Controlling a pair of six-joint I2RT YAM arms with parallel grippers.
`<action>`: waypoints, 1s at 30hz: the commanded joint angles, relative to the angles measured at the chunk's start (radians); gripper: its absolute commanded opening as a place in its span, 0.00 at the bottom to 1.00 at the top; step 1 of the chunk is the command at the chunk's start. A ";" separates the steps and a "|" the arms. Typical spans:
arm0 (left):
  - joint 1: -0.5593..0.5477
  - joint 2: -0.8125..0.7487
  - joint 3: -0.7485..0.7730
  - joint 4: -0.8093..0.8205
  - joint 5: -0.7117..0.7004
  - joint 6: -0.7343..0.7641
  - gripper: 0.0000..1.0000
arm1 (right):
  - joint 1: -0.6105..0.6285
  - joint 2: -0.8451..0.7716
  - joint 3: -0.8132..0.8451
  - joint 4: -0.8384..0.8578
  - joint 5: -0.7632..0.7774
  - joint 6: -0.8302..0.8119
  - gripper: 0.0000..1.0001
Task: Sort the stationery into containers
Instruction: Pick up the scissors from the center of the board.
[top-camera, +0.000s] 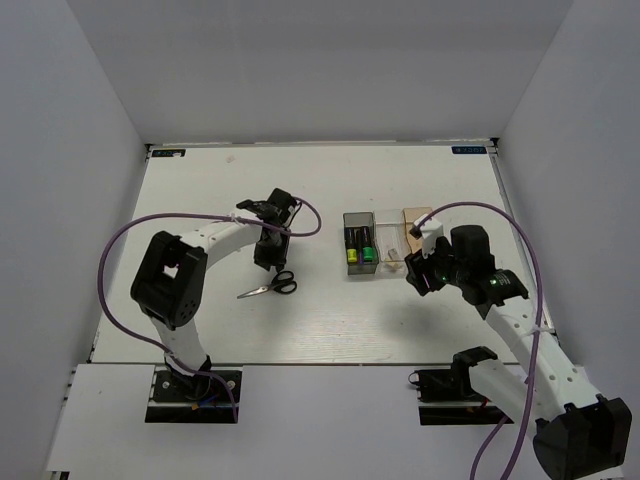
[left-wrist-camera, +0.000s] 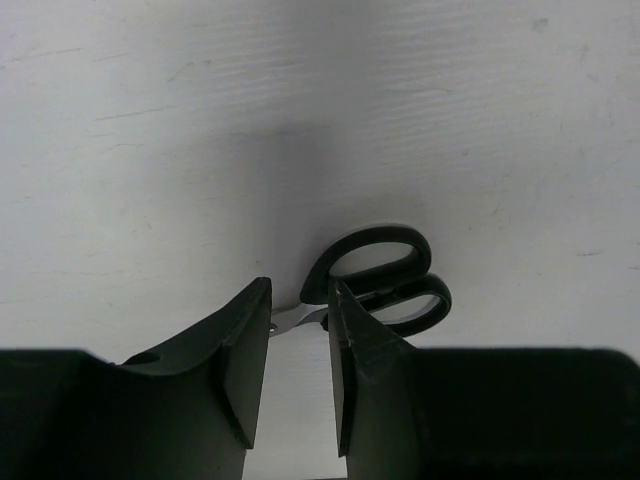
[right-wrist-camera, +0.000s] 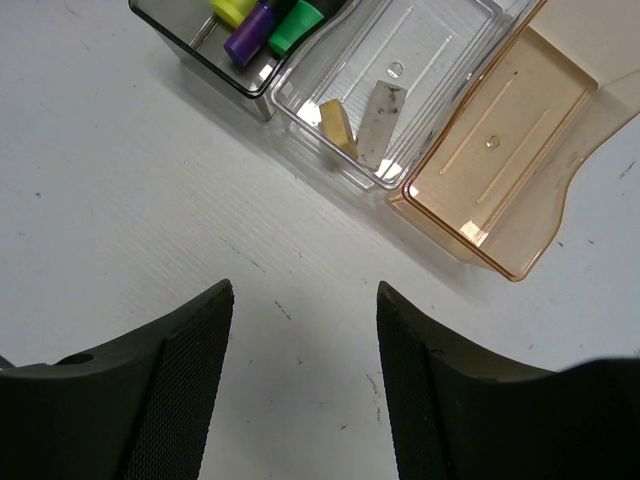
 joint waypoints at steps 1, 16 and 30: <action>-0.003 -0.013 -0.020 0.040 0.095 0.041 0.40 | -0.009 -0.008 0.004 0.010 -0.023 0.020 0.63; 0.000 0.037 -0.055 0.088 0.117 0.055 0.40 | -0.029 -0.020 -0.009 0.022 -0.052 0.023 0.63; 0.009 0.077 -0.083 0.096 0.097 0.051 0.04 | -0.047 -0.051 -0.013 0.002 -0.075 0.030 0.63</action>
